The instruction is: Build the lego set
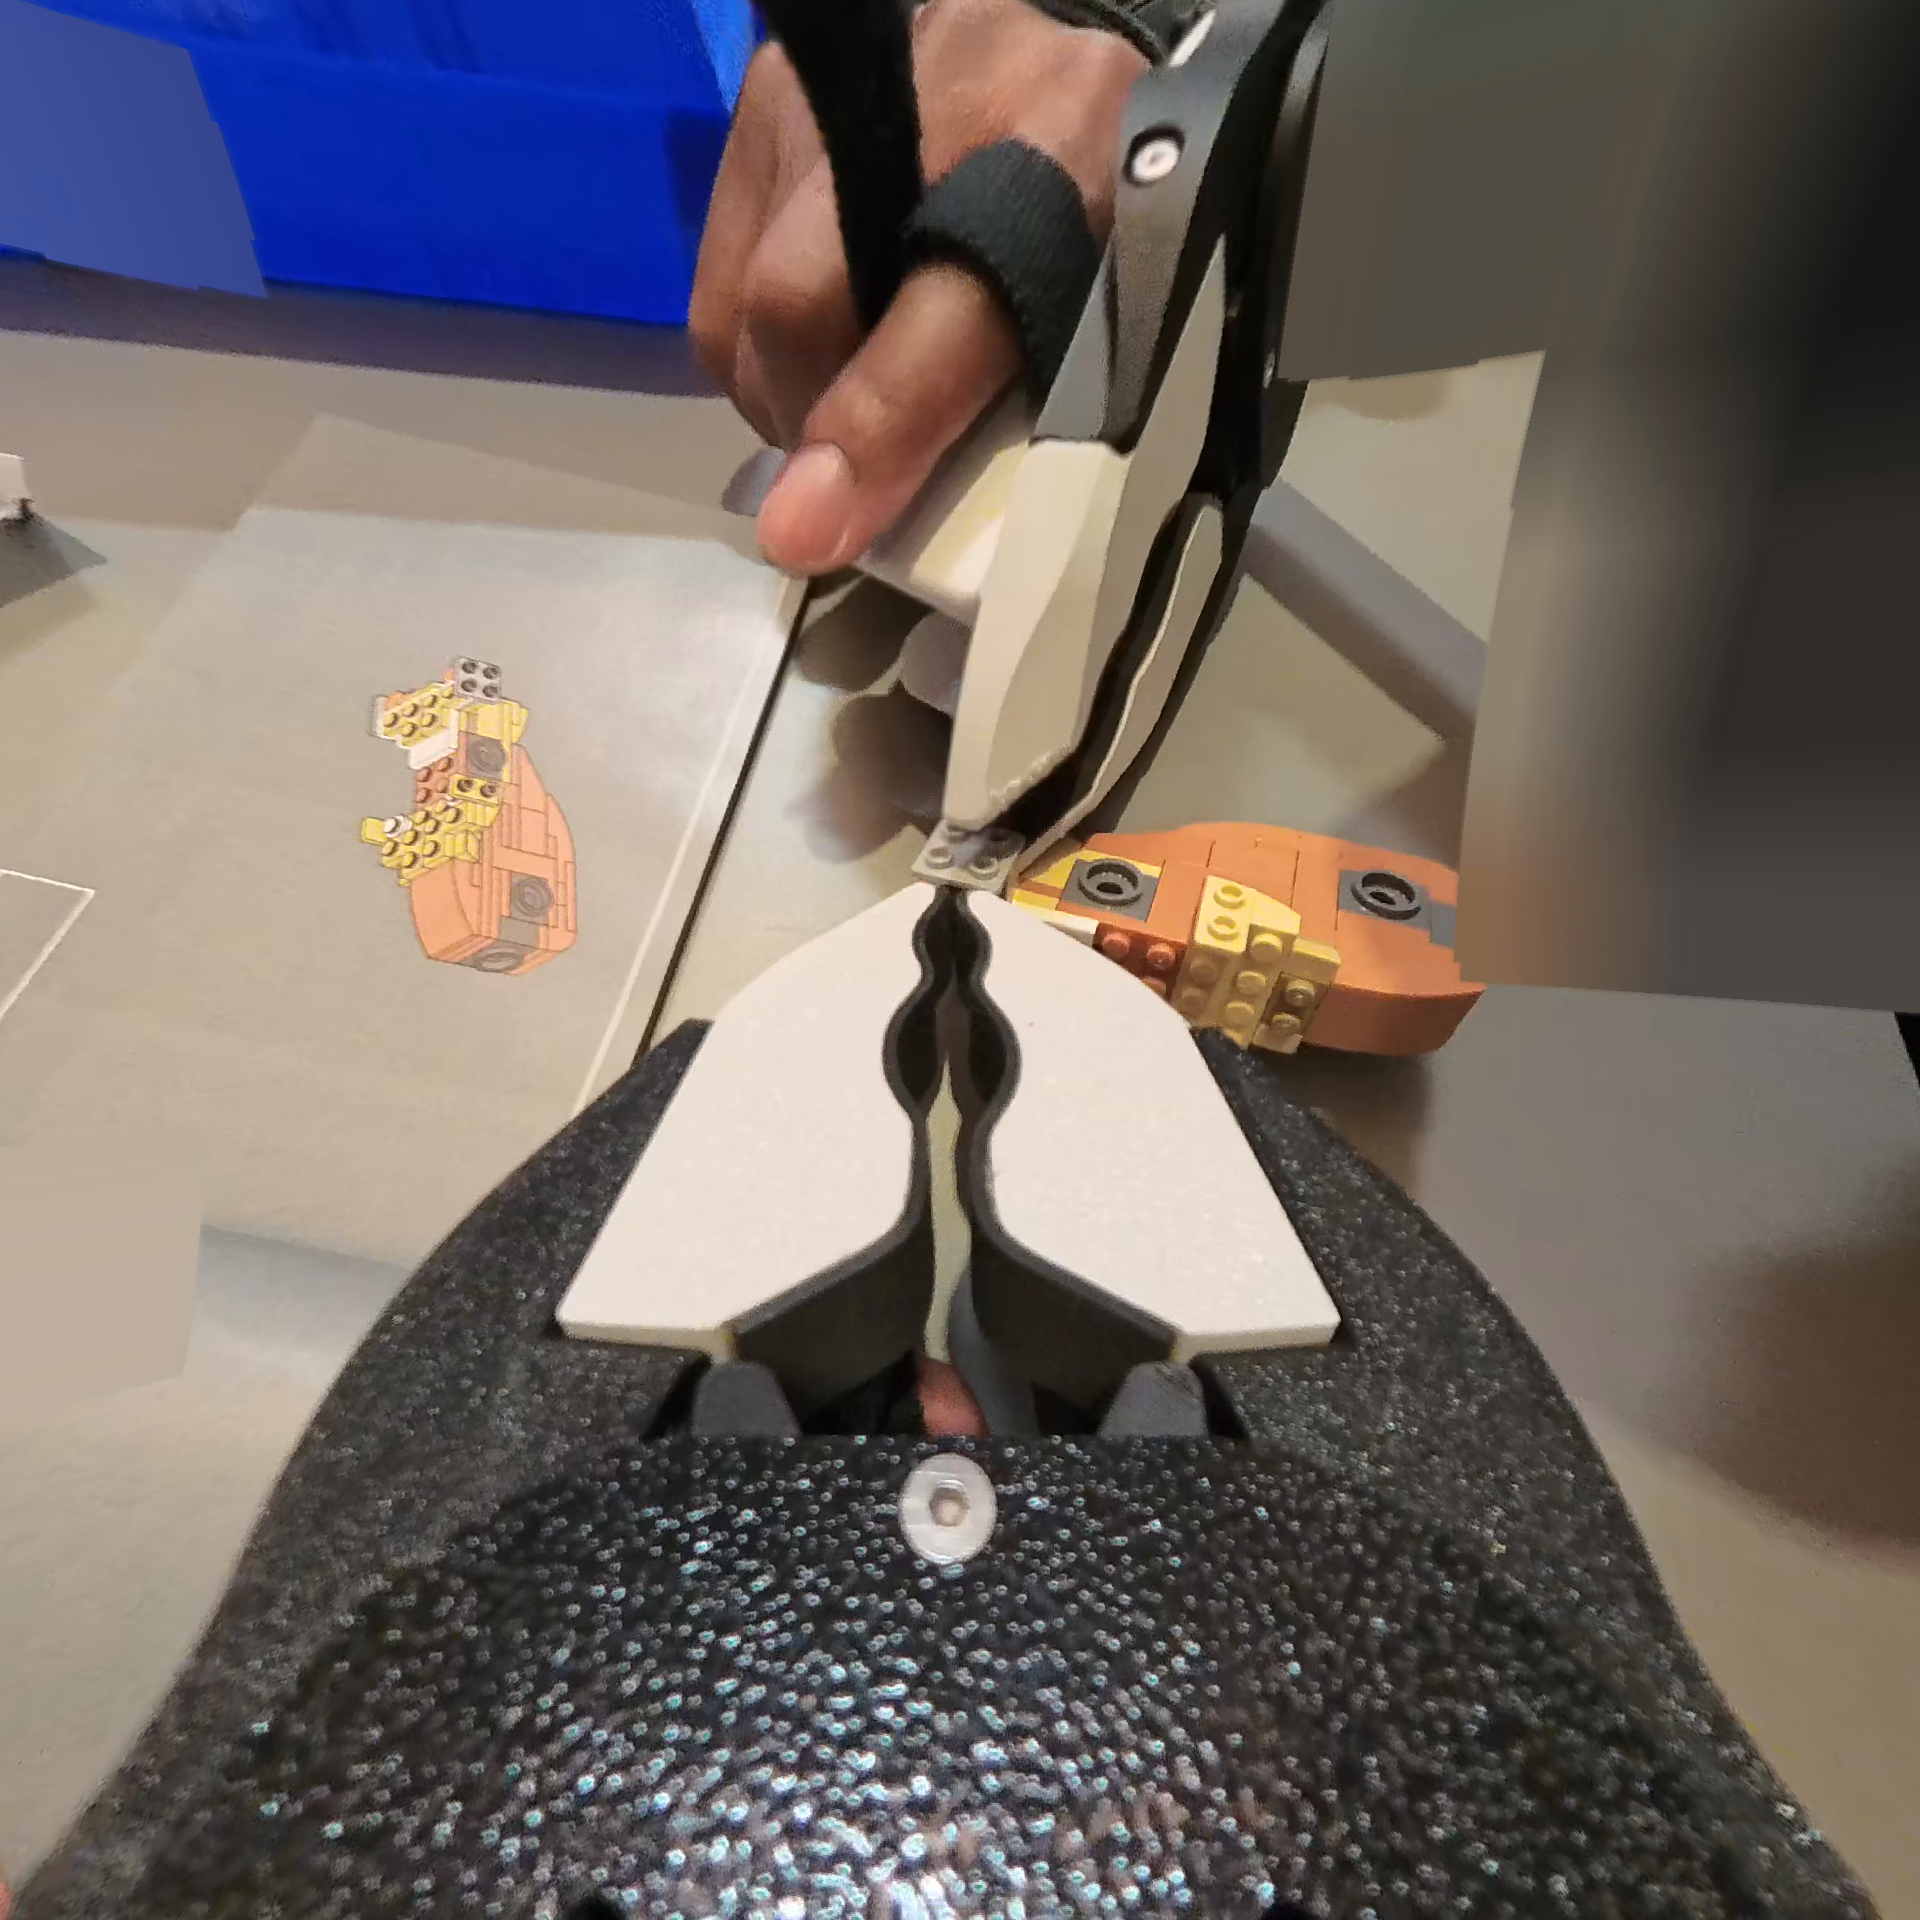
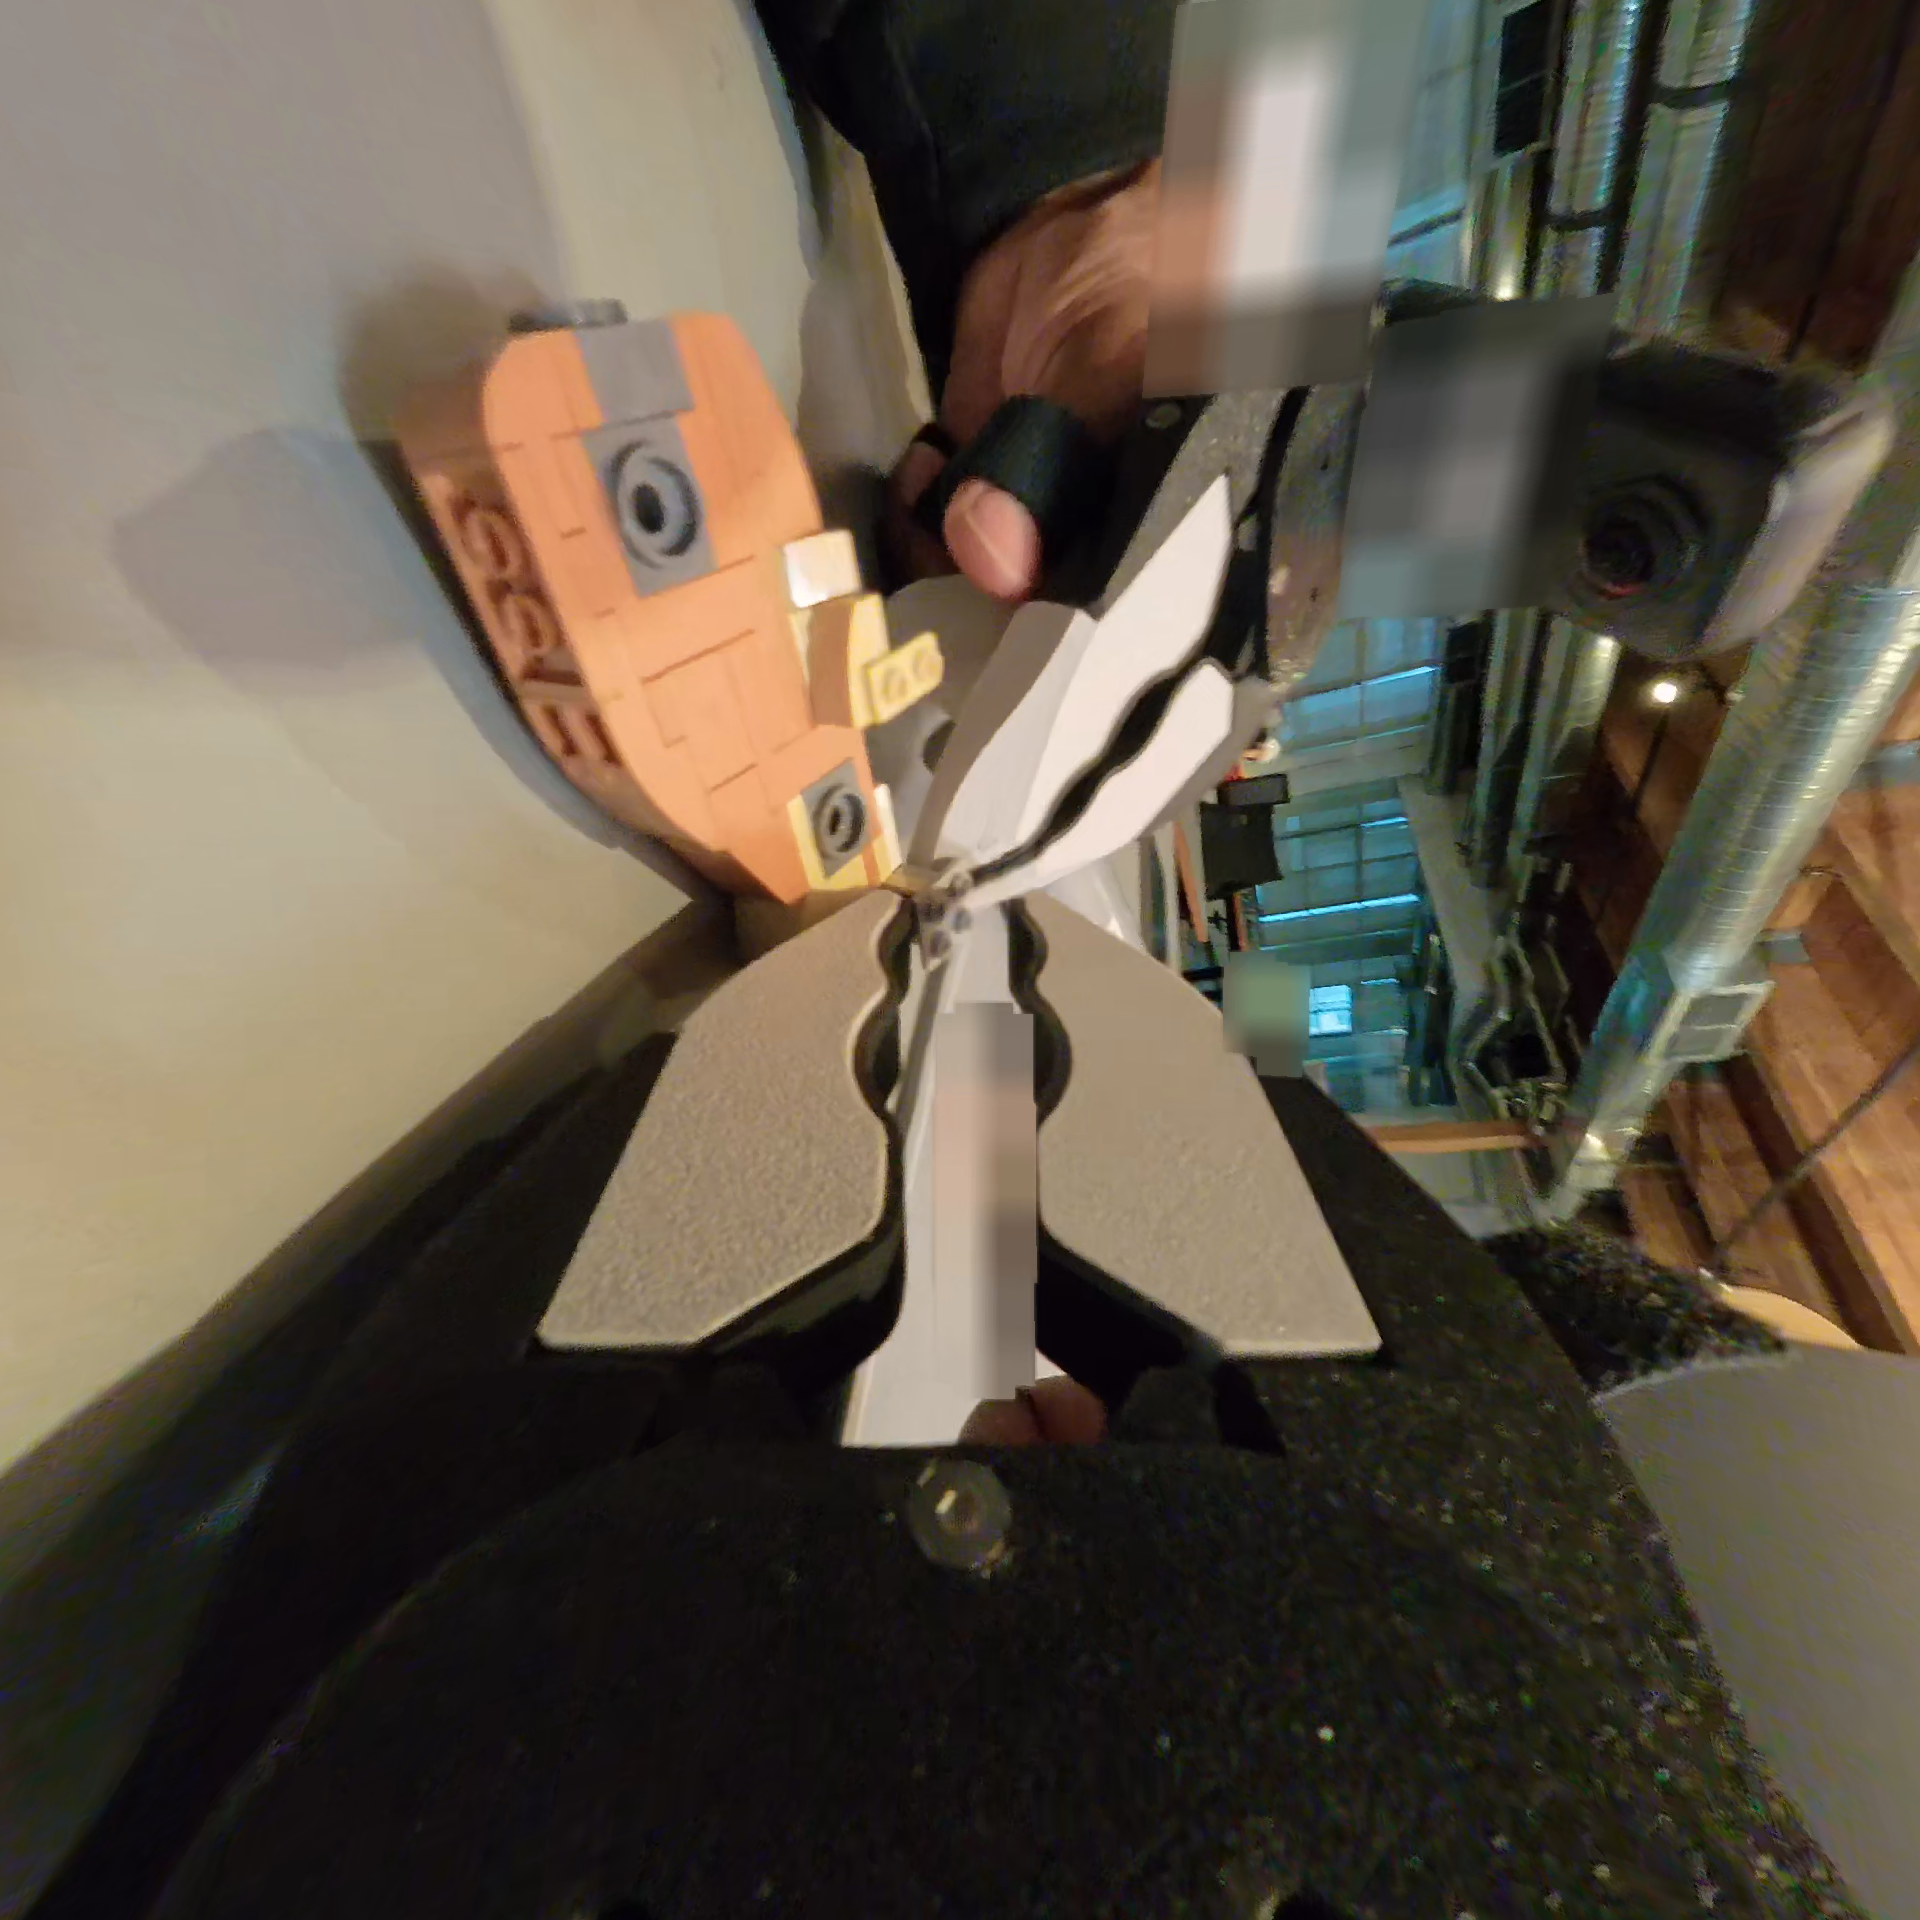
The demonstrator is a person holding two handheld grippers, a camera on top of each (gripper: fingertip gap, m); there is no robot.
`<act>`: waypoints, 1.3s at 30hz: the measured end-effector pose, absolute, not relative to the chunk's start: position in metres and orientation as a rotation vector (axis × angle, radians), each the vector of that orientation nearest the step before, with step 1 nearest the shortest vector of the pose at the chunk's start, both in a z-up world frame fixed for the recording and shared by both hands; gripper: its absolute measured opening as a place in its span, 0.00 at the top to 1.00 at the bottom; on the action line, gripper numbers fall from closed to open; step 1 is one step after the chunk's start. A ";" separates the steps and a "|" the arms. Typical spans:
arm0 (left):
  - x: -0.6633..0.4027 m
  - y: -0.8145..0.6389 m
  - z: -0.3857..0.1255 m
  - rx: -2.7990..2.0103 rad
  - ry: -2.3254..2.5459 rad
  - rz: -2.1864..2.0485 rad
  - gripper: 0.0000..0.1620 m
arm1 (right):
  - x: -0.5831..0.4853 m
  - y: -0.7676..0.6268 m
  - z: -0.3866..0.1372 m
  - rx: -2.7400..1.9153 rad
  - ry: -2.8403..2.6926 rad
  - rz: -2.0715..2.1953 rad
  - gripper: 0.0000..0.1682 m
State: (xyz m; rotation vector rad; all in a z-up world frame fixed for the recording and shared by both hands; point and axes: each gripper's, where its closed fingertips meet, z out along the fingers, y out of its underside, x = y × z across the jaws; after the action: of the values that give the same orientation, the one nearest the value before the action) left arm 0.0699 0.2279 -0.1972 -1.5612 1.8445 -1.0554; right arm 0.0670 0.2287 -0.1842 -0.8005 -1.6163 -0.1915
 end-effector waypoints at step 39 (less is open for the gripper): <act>0.062 0.224 -0.183 -1.484 1.822 -1.189 0.93 | 0.063 0.229 -0.161 -0.644 -1.493 -0.354 0.78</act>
State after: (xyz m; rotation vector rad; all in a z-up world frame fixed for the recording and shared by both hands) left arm 0.0624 0.2236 -0.1833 -1.4839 1.8222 -1.1888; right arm 0.0633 0.2294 -0.1613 -0.6438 -1.4927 -0.3539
